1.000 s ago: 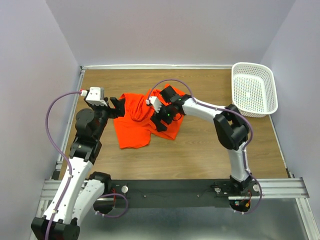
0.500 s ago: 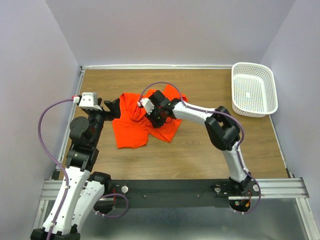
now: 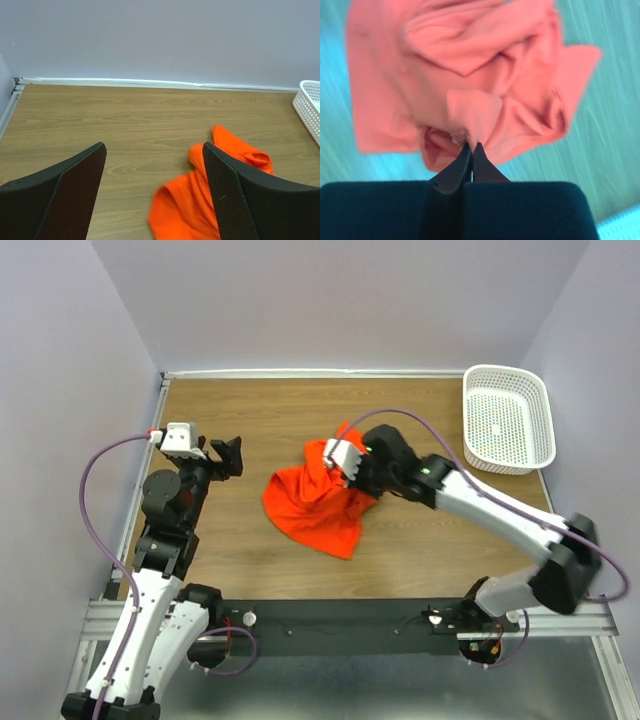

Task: Fold and stack the t-shirts

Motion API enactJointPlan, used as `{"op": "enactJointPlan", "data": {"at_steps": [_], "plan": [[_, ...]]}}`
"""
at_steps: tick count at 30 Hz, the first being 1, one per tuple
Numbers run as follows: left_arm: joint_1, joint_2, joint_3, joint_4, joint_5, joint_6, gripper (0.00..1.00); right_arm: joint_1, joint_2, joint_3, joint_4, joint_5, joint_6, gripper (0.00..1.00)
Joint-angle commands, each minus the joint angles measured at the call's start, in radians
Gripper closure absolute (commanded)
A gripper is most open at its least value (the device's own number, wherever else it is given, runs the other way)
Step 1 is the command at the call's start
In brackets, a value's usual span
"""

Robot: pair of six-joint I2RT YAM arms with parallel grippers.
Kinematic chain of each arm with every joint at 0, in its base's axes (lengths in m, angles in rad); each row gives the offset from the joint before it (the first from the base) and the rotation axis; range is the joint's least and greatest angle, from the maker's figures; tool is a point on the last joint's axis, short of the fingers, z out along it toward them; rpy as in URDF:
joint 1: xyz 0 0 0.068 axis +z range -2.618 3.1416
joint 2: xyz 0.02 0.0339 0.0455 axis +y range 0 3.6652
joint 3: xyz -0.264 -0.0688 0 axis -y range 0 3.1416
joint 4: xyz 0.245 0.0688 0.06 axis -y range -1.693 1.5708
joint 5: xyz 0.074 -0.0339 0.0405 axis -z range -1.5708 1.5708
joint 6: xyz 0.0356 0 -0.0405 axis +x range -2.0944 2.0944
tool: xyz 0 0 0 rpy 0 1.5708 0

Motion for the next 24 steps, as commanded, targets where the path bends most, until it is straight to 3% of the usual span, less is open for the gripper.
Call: {"op": "enactJointPlan", "data": {"at_steps": [1,3,4,7,13,15,19,22,24], "plan": [[0.003,0.016,-0.002,0.002,0.052,0.016,0.14,-0.005,-0.197,-0.184,-0.156,0.146,-0.134,0.99],[0.003,0.048,-0.008,0.013,0.12,0.016,0.14,-0.008,-0.352,-0.322,-0.185,0.218,-0.135,0.98],[0.003,0.065,-0.008,0.012,0.151,0.013,0.14,-0.011,-0.396,-0.363,-0.185,0.236,-0.134,0.82],[0.003,0.169,-0.001,0.047,0.292,-0.007,0.14,-0.014,-0.489,-0.46,-0.185,0.184,-0.119,0.68],[-0.02,0.266,-0.039,0.079,0.536,-0.16,0.2,-0.016,-0.398,-0.479,-0.184,0.144,-0.102,0.65],[-0.056,0.257,-0.086,0.1,0.538,-0.226,0.21,-0.016,-0.406,-0.482,-0.184,0.132,-0.111,0.65],[-0.202,0.22,-0.157,0.15,0.46,-0.33,0.22,-0.016,-0.43,-0.467,-0.179,0.108,-0.111,0.99],[-0.316,0.214,-0.206,0.208,0.388,-0.397,0.22,-0.02,-0.45,-0.46,-0.17,0.117,-0.096,0.94],[-0.403,0.232,-0.229,0.252,0.33,-0.452,0.23,-0.03,-0.469,-0.454,-0.164,0.137,-0.079,0.97]]}}
